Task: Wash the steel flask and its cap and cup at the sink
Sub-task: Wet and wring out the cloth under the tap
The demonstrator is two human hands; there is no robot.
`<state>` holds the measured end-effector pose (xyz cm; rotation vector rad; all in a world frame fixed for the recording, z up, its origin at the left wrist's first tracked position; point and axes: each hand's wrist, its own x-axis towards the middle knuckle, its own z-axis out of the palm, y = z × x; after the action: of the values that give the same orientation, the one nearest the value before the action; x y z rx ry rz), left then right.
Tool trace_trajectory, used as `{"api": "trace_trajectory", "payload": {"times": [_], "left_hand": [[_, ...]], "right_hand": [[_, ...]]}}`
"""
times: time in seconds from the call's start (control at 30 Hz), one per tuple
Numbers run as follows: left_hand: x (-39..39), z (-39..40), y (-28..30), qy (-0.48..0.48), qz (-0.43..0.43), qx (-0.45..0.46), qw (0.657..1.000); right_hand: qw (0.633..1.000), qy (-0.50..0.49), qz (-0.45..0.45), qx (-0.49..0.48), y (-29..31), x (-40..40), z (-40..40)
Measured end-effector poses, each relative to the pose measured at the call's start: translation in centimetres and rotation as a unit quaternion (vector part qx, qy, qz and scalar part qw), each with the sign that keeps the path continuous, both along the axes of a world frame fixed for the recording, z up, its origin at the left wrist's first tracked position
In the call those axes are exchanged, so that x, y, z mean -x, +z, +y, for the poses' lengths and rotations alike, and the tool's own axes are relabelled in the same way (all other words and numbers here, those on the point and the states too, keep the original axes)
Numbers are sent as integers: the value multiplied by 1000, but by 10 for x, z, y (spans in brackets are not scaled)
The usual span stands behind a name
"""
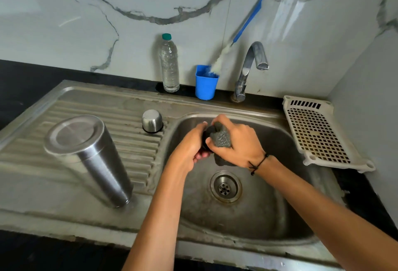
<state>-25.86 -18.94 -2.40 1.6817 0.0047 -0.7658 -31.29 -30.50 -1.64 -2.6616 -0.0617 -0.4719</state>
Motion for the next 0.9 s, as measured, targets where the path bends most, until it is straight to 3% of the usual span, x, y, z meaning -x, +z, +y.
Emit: {"api": "trace_trajectory", "payload": {"times": [0.07,0.13,0.2,0.27,0.33,0.4,0.47,0.57,0.67,0.8,0.9], "left_hand": [[-2,-4,1,25,-22,21,999],[-5,-13,-2,93,-31,46,994],[-3,-19,-7,132,-59,30,989],[2,-21,-8,130,-139,-44,981],[6,-19,-8,110,-233,-81,963],[5,-17,-9,75,-304,-88,946],[0,-15,-15,29,-324,-57,944],[-8,-5,-22,-49,-295,33,954],[-11,10,-24,-115,-254,46,959],[-15,30,-26,-130,-195,21,972],[-22,47,-31,-58,-148,34,987]], "right_hand": [[997,-24,6,-71,1,-2,2],[972,-84,23,-219,2,-7,4],[920,-137,77,-359,2,-15,8],[837,-168,145,-501,4,-19,8],[796,-183,194,-543,6,-20,4],[808,-191,200,-520,6,-20,-2],[839,-202,169,-476,3,-19,-6],[887,-228,116,-385,3,-17,-9],[919,-243,78,-300,-4,-18,-7],[931,-207,65,-294,-17,-20,6],[920,-159,87,-347,-23,-25,22]]}}
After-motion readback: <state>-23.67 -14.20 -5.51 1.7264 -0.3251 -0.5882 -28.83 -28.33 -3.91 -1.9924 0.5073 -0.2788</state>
